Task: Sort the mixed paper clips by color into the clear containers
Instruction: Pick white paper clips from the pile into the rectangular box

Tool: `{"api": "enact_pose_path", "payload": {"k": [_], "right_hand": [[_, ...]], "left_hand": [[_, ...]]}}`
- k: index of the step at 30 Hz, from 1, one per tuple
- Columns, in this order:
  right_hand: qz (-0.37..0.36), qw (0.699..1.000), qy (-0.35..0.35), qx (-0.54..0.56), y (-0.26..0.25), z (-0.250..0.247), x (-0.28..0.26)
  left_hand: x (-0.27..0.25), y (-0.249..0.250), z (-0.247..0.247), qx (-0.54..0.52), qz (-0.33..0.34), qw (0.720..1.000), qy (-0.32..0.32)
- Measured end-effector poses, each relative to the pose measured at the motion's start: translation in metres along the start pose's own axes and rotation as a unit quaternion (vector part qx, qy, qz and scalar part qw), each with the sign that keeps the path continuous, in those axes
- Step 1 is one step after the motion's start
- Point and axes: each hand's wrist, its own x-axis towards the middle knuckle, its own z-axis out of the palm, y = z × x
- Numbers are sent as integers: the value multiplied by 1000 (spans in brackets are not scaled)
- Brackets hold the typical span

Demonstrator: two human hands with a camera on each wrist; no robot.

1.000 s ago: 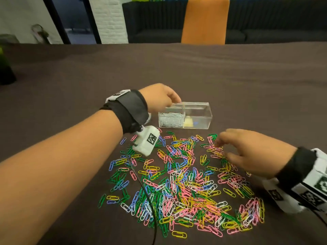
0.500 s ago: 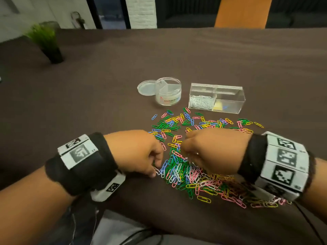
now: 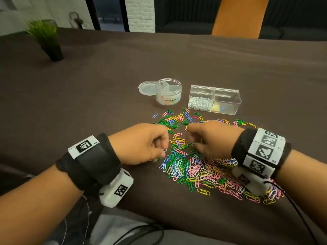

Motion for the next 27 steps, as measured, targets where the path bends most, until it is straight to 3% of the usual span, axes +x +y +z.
{"api": "enact_pose_path", "payload": {"k": [4, 10, 14, 21, 27], "right_hand": [[18, 999, -26, -9, 1, -2, 0], [22, 998, -62, 21, -1, -5, -1], [22, 995, -99, 19, 1, -2, -7], [24, 995, -92, 14, 8, 0, -8], [23, 997, -69, 23, 13, 1, -7]], "left_hand": [[9, 10, 10, -23, -28, 997, -63], [16, 21, 19, 172, 37, 983, -60], [20, 18, 24, 229, 39, 971, -58], [18, 17, 21, 211, 43, 976, -34], [17, 10, 10, 96, 17, 995, -6]]}}
